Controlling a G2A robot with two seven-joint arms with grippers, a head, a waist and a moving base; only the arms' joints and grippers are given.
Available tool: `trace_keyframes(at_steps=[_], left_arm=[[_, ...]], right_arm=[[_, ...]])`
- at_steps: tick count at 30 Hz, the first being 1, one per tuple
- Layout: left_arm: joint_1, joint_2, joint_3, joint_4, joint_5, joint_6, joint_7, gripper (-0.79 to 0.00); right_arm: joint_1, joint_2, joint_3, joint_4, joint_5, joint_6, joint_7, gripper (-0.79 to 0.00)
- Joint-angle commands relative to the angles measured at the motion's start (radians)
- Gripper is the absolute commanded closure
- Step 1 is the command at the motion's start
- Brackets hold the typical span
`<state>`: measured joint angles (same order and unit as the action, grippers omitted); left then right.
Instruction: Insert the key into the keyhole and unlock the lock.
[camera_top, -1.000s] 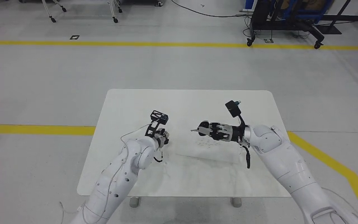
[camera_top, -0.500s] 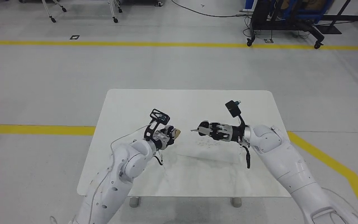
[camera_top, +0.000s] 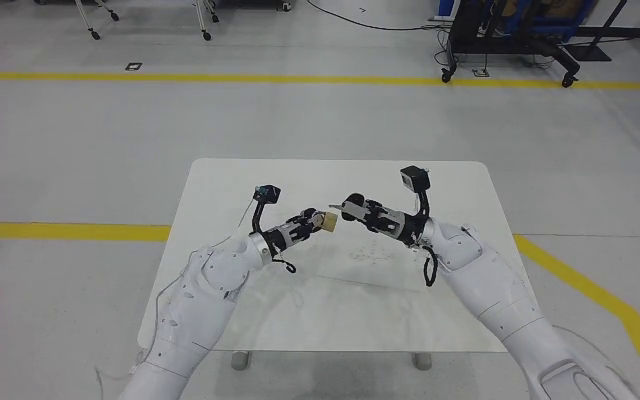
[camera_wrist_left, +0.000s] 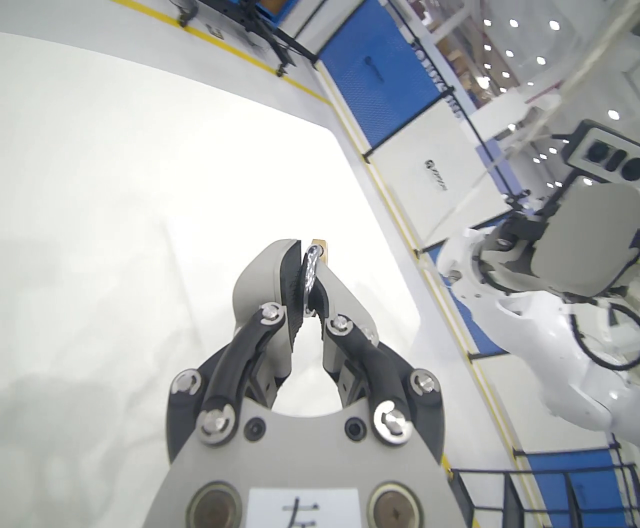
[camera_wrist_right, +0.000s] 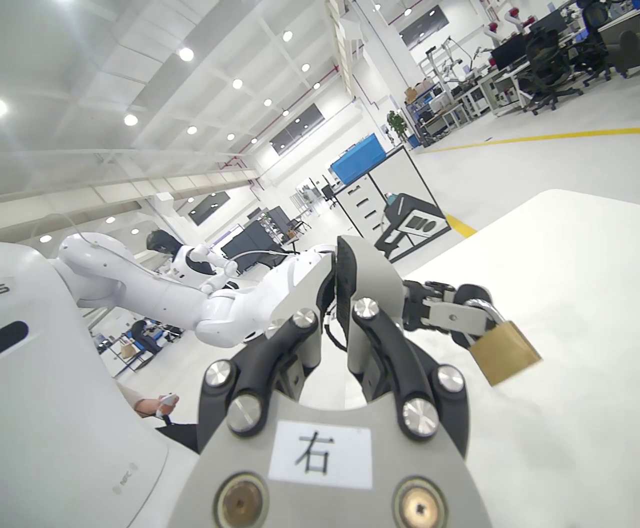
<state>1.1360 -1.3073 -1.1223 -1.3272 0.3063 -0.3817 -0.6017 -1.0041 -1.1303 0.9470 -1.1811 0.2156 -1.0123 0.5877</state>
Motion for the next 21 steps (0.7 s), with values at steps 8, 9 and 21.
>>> trace_keyframes(at_steps=[8,9,21], left_arm=[[0.039,-0.002,-0.028,-0.009,-0.131,-0.015,0.071,0.0],[0.045,-0.002,-0.039,0.001,-0.192,-0.03,0.065,0.0],[0.026,0.006,-0.09,0.113,-0.666,-0.144,-0.26,0.0]], right_arm=[[-0.02,-0.003,0.005,-0.02,0.031,0.002,-0.043,0.0],[-0.022,-0.006,0.004,-0.012,0.035,0.011,-0.058,0.0],[0.085,-0.094,-0.111,0.189,0.102,0.017,-0.212,0.0]])
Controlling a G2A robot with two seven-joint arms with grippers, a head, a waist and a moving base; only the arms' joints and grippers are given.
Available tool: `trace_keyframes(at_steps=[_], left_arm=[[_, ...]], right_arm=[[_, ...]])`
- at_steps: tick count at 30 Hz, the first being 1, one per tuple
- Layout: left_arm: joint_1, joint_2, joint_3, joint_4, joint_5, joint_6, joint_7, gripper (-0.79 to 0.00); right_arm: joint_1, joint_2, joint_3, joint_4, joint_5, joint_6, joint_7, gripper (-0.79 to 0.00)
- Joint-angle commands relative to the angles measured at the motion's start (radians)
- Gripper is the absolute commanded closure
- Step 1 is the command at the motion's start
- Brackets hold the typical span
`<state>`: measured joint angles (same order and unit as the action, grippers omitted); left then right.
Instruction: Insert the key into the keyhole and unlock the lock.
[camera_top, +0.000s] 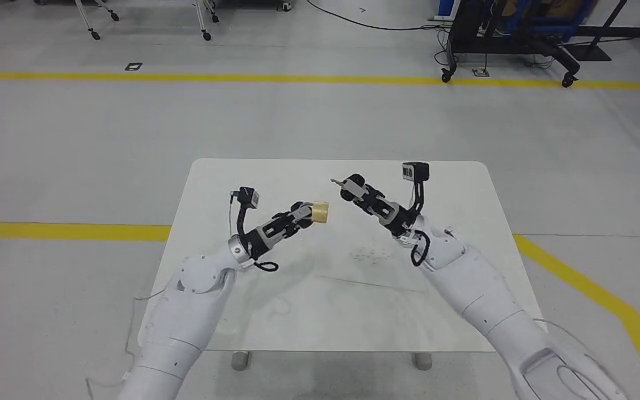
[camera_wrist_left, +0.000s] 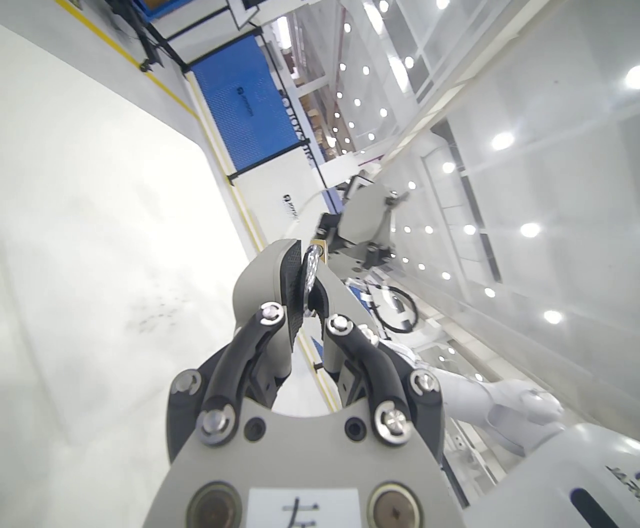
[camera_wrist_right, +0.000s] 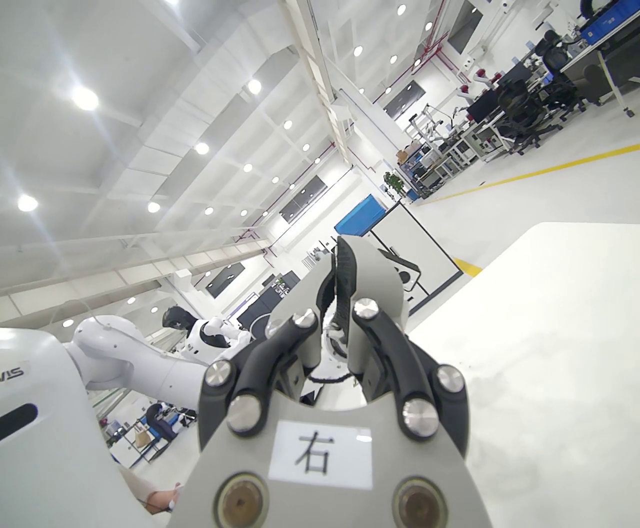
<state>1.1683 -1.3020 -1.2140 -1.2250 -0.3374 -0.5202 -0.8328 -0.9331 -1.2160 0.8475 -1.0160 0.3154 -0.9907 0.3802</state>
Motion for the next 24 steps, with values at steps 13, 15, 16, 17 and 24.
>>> trace_keyframes(at_steps=[13,15,16,17,24], left_arm=[[-0.046,-0.001,0.03,0.069,-0.067,-0.025,-0.075,0.0],[-0.048,-0.001,0.032,0.073,-0.075,-0.028,-0.073,0.0],[-0.048,-0.002,0.031,0.075,-0.085,-0.034,-0.065,0.0],[-0.049,-0.002,0.032,0.079,-0.088,-0.038,-0.063,0.0],[-0.047,-0.001,0.023,0.092,-0.113,-0.052,-0.041,0.0]], right_arm=[[0.114,-0.089,-0.089,0.173,0.031,-0.022,0.039,0.0],[0.115,-0.095,-0.092,0.172,0.061,-0.022,0.072,0.0],[0.116,-0.097,-0.091,0.174,0.07,-0.022,0.093,0.0],[0.118,-0.098,-0.09,0.177,0.077,-0.022,0.112,0.0],[0.103,-0.103,-0.059,0.165,0.128,-0.022,0.213,0.0]])
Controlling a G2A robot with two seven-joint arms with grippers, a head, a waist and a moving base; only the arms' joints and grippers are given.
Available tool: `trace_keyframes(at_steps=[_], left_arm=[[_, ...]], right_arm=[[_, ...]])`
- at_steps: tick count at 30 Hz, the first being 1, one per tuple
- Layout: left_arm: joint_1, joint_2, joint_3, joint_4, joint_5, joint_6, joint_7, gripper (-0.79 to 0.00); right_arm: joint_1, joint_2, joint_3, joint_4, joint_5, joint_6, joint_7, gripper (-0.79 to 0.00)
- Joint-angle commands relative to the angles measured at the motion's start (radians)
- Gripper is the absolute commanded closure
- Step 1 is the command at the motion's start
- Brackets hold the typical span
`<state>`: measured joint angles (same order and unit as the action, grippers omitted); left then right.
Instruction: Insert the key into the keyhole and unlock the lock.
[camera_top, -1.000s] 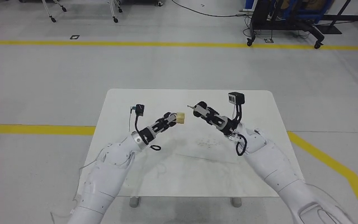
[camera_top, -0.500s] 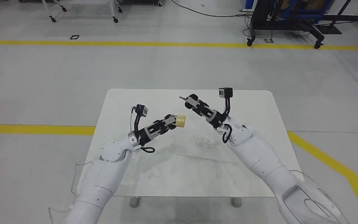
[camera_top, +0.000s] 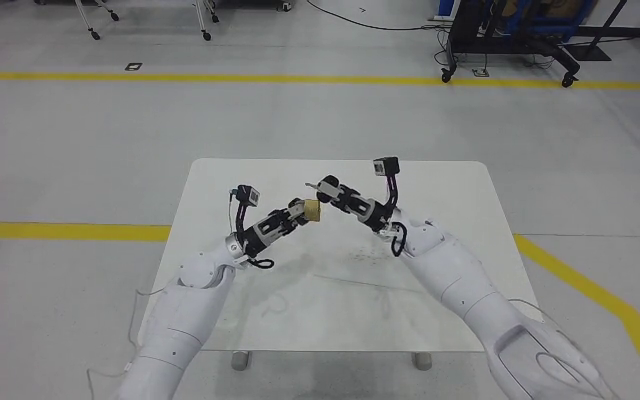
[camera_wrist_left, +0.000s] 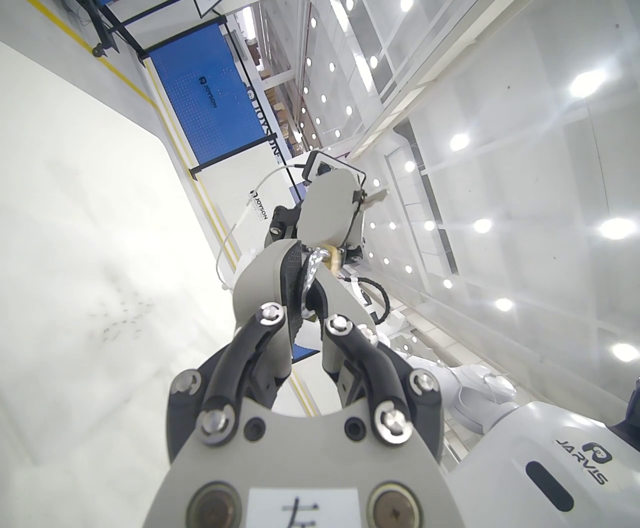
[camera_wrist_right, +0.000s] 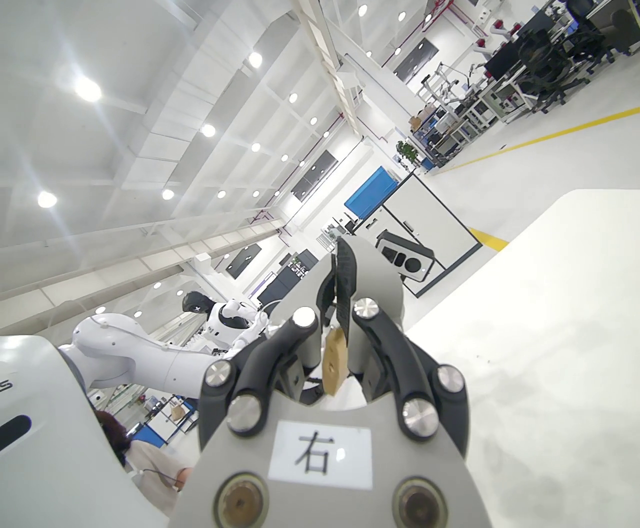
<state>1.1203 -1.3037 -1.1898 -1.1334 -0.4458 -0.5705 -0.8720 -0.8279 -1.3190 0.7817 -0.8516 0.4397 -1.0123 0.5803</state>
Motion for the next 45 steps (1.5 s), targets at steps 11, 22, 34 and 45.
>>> trace_keyframes(at_steps=[11,22,34,45], left_arm=[[0.001,0.007,-0.005,-0.001,0.035,0.02,0.014,0.0],[-0.014,0.019,0.001,-0.007,0.258,0.113,0.078,0.0],[-0.08,-0.003,0.028,0.125,-0.071,0.364,-0.072,0.0],[-0.063,-0.004,0.038,0.108,-0.061,0.436,-0.023,0.0]], right_arm=[[-0.026,-0.005,0.091,-0.007,0.001,0.0,0.039,0.0],[-0.037,-0.007,0.101,-0.017,-0.008,0.013,0.031,0.0],[-0.175,0.023,0.181,-0.195,-0.14,0.179,-0.112,0.0],[-0.172,0.017,0.166,-0.232,-0.124,0.271,-0.106,0.0]])
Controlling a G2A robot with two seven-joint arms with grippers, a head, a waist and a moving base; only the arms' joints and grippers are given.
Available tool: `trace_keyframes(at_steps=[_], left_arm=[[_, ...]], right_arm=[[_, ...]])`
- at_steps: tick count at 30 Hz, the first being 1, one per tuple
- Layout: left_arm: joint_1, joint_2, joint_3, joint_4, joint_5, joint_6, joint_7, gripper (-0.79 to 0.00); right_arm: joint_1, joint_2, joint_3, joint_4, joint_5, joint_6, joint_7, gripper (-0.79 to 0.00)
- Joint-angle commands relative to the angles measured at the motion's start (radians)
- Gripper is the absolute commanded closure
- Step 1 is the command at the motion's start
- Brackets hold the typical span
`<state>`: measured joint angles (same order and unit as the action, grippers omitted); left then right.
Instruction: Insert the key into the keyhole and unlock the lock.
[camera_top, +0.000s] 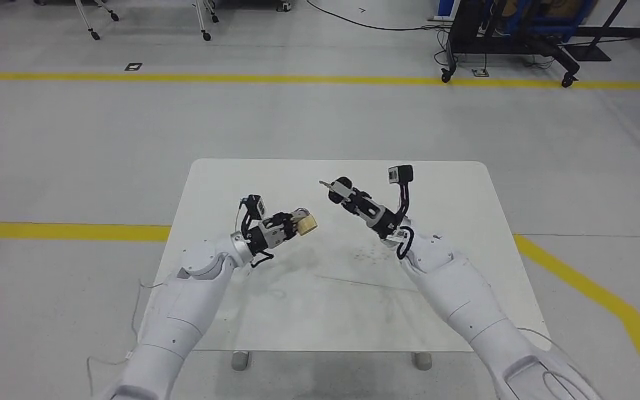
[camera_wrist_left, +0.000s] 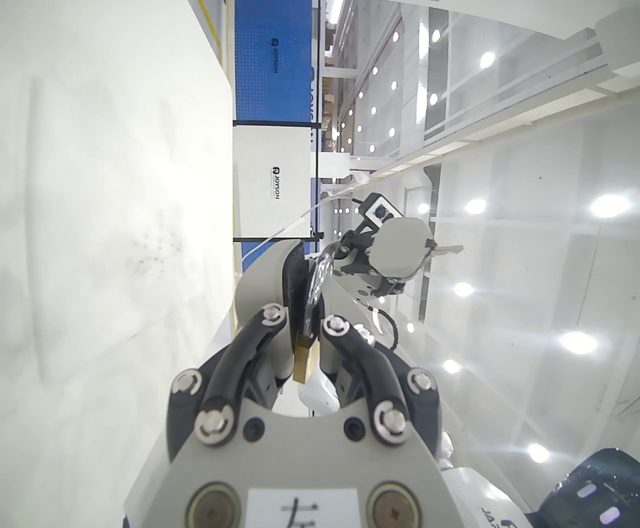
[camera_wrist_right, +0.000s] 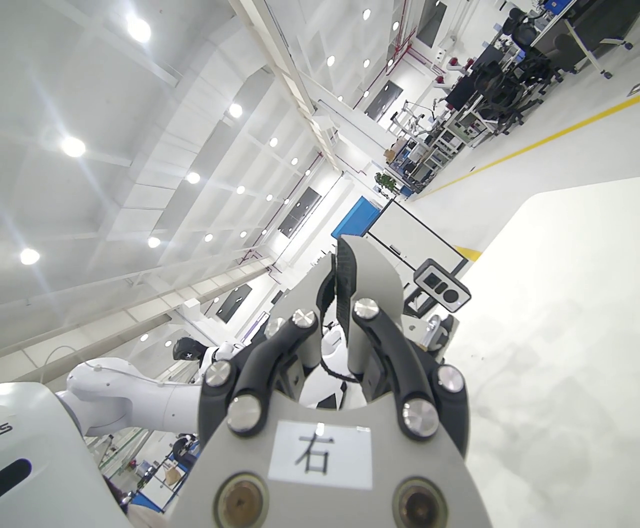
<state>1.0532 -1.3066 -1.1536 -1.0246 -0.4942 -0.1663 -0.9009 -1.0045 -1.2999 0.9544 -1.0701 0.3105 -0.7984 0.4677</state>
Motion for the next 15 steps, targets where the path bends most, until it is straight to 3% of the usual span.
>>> trace_keyframes(at_steps=[1,7,12,15], left_arm=[[0.005,-0.001,0.001,0.003,-0.028,0.061,0.01,0.0],[-0.014,-0.007,0.022,0.027,-0.06,0.211,0.019,0.0],[-0.028,-0.019,0.046,0.048,-0.094,0.266,0.055,0.0],[-0.037,-0.026,0.056,0.065,-0.121,0.3,0.076,0.0]], right_arm=[[0.01,-0.004,-0.013,-0.02,0.01,0.113,0.016,0.0],[0.002,0.003,0.012,-0.08,0.155,0.472,0.124,0.0],[-0.08,0.038,0.081,-0.267,0.089,0.78,0.114,0.0],[-0.144,0.063,0.115,-0.395,-0.032,0.996,0.075,0.0]])
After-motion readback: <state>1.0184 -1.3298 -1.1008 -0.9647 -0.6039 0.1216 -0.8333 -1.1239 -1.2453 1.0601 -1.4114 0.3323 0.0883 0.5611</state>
